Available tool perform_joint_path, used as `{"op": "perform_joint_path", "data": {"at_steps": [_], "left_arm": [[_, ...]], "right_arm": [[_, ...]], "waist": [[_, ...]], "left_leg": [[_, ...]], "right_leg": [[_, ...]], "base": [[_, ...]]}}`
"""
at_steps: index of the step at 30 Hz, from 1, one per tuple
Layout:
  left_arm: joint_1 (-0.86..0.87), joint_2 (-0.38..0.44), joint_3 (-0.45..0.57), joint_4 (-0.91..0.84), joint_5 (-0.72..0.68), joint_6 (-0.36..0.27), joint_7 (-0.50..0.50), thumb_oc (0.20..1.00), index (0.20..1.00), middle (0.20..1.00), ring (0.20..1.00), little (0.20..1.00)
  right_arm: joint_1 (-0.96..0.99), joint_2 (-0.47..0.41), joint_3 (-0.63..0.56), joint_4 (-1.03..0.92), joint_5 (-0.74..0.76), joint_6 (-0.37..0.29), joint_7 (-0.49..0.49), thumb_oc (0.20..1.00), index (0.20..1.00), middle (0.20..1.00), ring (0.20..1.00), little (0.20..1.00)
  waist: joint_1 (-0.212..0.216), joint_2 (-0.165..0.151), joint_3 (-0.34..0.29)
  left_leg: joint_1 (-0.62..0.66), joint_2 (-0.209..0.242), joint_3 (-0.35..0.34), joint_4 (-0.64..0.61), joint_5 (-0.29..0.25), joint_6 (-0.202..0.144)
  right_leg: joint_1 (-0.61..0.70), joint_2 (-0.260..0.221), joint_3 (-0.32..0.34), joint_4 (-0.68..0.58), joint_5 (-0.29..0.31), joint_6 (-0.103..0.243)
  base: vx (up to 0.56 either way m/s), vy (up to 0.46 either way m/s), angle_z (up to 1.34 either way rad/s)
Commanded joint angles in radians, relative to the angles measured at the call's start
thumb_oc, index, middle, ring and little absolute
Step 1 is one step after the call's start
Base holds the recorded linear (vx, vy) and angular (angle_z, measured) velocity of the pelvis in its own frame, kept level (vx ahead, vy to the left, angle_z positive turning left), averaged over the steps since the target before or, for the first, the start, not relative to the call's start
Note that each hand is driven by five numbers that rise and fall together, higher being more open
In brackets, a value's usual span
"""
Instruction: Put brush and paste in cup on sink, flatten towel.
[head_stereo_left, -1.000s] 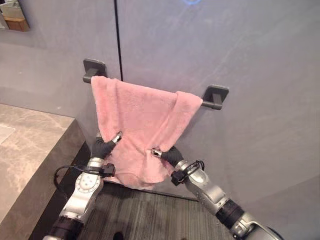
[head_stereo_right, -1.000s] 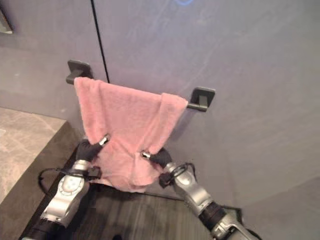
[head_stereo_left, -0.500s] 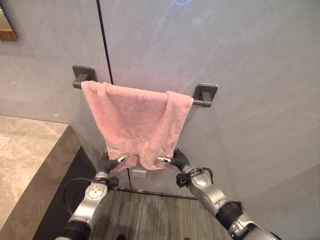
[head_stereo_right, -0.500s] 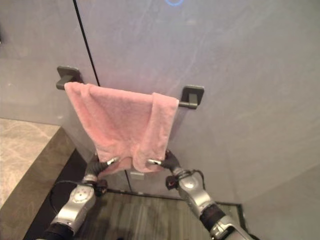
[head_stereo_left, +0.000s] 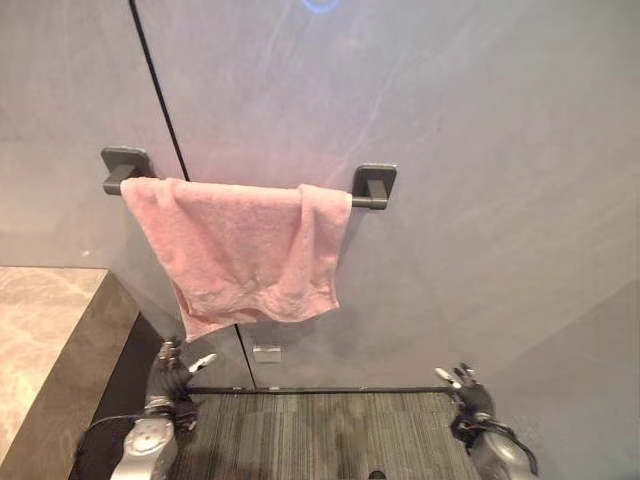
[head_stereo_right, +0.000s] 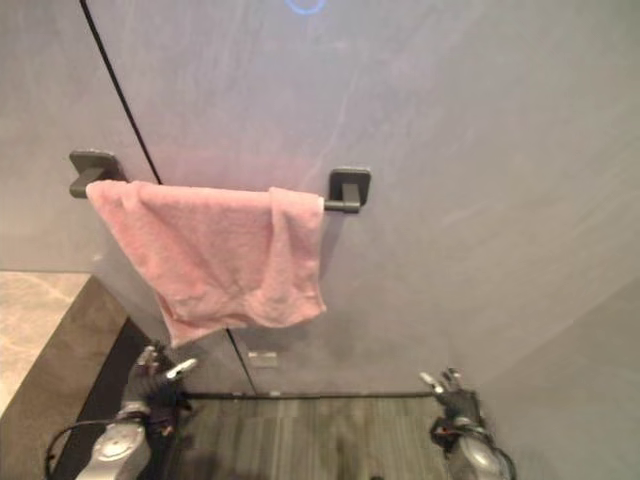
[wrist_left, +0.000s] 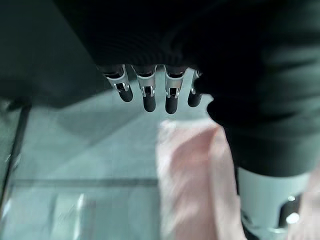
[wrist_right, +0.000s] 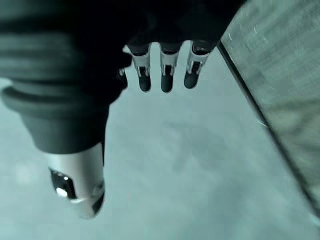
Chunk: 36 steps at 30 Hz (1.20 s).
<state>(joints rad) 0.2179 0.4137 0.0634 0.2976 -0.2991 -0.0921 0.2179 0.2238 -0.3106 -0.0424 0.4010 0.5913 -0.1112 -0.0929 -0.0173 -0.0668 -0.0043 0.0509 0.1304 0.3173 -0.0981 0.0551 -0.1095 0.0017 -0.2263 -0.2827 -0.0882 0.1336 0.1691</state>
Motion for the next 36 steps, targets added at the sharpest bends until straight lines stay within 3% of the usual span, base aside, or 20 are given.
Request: {"op": "perform_joint_path", "data": {"at_steps": [1,6,8,11,13,15,17,19,20,22,23,28,32,36], "left_arm": [[-0.031,0.072,0.091,-0.095,0.097,-0.111,0.052,1.0,1.0,1.0,1.0,1.0],[-0.004,0.084,0.204,-0.187,0.181,-0.137,0.113,1.0,1.0,1.0,1.0,1.0],[0.016,0.093,0.33,-0.3,0.298,-0.151,0.202,1.0,1.0,1.0,1.0,1.0],[0.01,0.099,0.374,-0.363,0.363,-0.151,0.244,1.0,1.0,1.0,1.0,1.0],[0.016,0.126,0.435,-0.45,0.481,-0.164,0.296,1.0,1.0,1.0,1.0,1.0],[0.02,0.118,0.44,-0.488,0.501,-0.163,0.298,1.0,1.0,1.0,1.0,1.0],[0.022,0.147,0.451,-0.515,0.57,-0.178,0.325,1.0,1.0,1.0,1.0,1.0],[0.026,0.253,0.456,-0.545,0.718,-0.189,0.317,1.0,1.0,1.0,1.0,1.0],[0.023,0.254,0.458,-0.541,0.723,-0.19,0.322,1.0,1.0,1.0,1.0,1.0],[0.07,0.399,0.451,-0.555,0.856,-0.179,0.278,1.0,1.0,1.0,1.0,1.0],[0.072,0.399,0.457,-0.554,0.855,-0.18,0.278,1.0,1.0,1.0,1.0,1.0],[0.05,0.583,0.374,-0.585,0.897,-0.214,0.195,1.0,1.0,1.0,1.0,1.0],[-0.016,0.632,0.291,-0.584,0.891,-0.23,0.168,1.0,1.0,1.0,1.0,1.0],[-0.07,0.624,0.234,-0.57,0.878,-0.226,0.159,1.0,1.0,1.0,1.0,1.0]], "right_arm": [[-0.057,-0.098,-0.096,-0.16,-0.197,-0.131,-0.052,1.0,1.0,1.0,1.0,1.0],[-0.029,-0.134,-0.239,-0.312,-0.344,-0.169,-0.127,1.0,1.0,1.0,1.0,1.0],[-0.023,-0.157,-0.339,-0.5,-0.512,-0.194,-0.182,1.0,1.0,1.0,1.0,1.0],[-0.032,-0.162,-0.344,-0.593,-0.599,-0.195,-0.186,1.0,1.0,1.0,1.0,1.0],[-0.038,-0.221,-0.348,-0.74,-0.783,-0.206,-0.184,1.0,1.0,1.0,1.0,1.0],[-0.039,-0.228,-0.344,-0.774,-0.811,-0.205,-0.182,1.0,1.0,1.0,1.0,1.0],[-0.058,-0.248,-0.31,-0.822,-0.865,-0.215,-0.19,1.0,1.0,1.0,1.0,1.0],[-0.118,-0.331,-0.253,-0.878,-1.004,-0.213,-0.215,1.0,1.0,1.0,1.0,1.0],[-0.126,-0.33,-0.246,-0.873,-1.009,-0.213,-0.22,1.0,1.0,1.0,1.0,1.0],[-0.207,-0.408,-0.15,-0.874,-1.059,-0.204,-0.203,1.0,1.0,1.0,1.0,1.0],[-0.218,-0.409,-0.141,-0.867,-1.062,-0.204,-0.207,1.0,1.0,1.0,1.0,1.0],[-0.464,-0.516,0.074,-0.84,-1.143,-0.16,-0.181,1.0,1.0,1.0,1.0,1.0],[-0.621,-0.507,0.209,-0.782,-1.175,-0.134,-0.171,1.0,1.0,1.0,1.0,1.0],[-0.722,-0.476,0.294,-0.734,-1.184,-0.112,-0.146,1.0,1.0,1.0,1.0,1.0]], "waist": [[0.003,-0.002,0.012],[-0.004,0.003,0.009],[-0.006,0.011,0.003],[-0.004,0.012,0.0],[0.002,0.016,-0.004],[0.002,0.015,-0.005],[0.006,0.016,-0.009],[0.021,0.021,-0.009],[0.019,0.017,-0.007],[0.041,0.022,-0.004],[0.038,0.02,-0.003],[0.064,0.019,-0.001],[0.069,0.017,-0.001],[0.077,0.013,-0.001]], "left_leg": [[-0.002,-0.026,-0.021,0.011,-0.022,0.022],[0.003,-0.026,-0.021,0.011,-0.027,0.024],[0.01,-0.025,-0.018,0.011,-0.038,0.024],[0.008,-0.026,-0.018,0.011,-0.034,0.026],[0.013,-0.024,-0.02,0.011,-0.044,0.024],[0.009,-0.026,-0.019,0.011,-0.037,0.026],[0.008,-0.027,-0.016,0.011,-0.037,0.025],[0.015,-0.023,-0.015,0.011,-0.044,0.02],[0.01,-0.024,-0.012,0.011,-0.036,0.021],[0.018,-0.025,-0.007,0.011,-0.041,0.016],[0.013,-0.026,-0.004,0.011,-0.033,0.018],[0.018,-0.026,0.002,0.011,-0.031,0.014],[0.014,-0.024,0.003,0.011,-0.027,0.013],[0.013,-0.024,-0.001,0.011,-0.027,0.012]], "right_leg": [[0.042,-0.057,-0.015,0.011,0.069,0.06],[0.045,-0.061,-0.015,0.011,0.067,0.06],[0.05,-0.061,-0.013,0.01,0.052,0.061],[0.046,-0.064,-0.012,0.01,0.052,0.058],[0.051,-0.068,-0.01,0.008,0.041,0.061],[0.046,-0.07,-0.009,0.007,0.047,0.059],[0.043,-0.071,-0.007,0.006,0.043,0.059],[0.045,-0.071,0.0,0.005,0.032,0.065],[0.04,-0.072,0.002,0.003,0.039,0.062],[0.039,-0.072,0.007,0.005,0.032,0.069],[0.034,-0.073,0.01,0.003,0.039,0.066],[0.033,-0.073,0.015,0.001,0.041,0.07],[0.032,-0.074,0.013,0.001,0.043,0.071],[0.035,-0.073,0.007,0.001,0.04,0.069]], "base": [[0.0,0.0,0.0],[0.0,0.0,0.0],[0.0,0.0,0.0],[0.01,0.002,-0.01],[0.0,0.0,0.0],[0.0,0.0,0.0],[0.0,0.0,0.0],[-0.01,-0.002,-0.02],[-0.03,-0.004,-0.05],[-0.02,0.011,-0.1],[0.0,0.012,-0.19],[0.0,0.001,-0.04],[0.0,-0.001,0.01],[0.0,-0.001,0.01]]}}
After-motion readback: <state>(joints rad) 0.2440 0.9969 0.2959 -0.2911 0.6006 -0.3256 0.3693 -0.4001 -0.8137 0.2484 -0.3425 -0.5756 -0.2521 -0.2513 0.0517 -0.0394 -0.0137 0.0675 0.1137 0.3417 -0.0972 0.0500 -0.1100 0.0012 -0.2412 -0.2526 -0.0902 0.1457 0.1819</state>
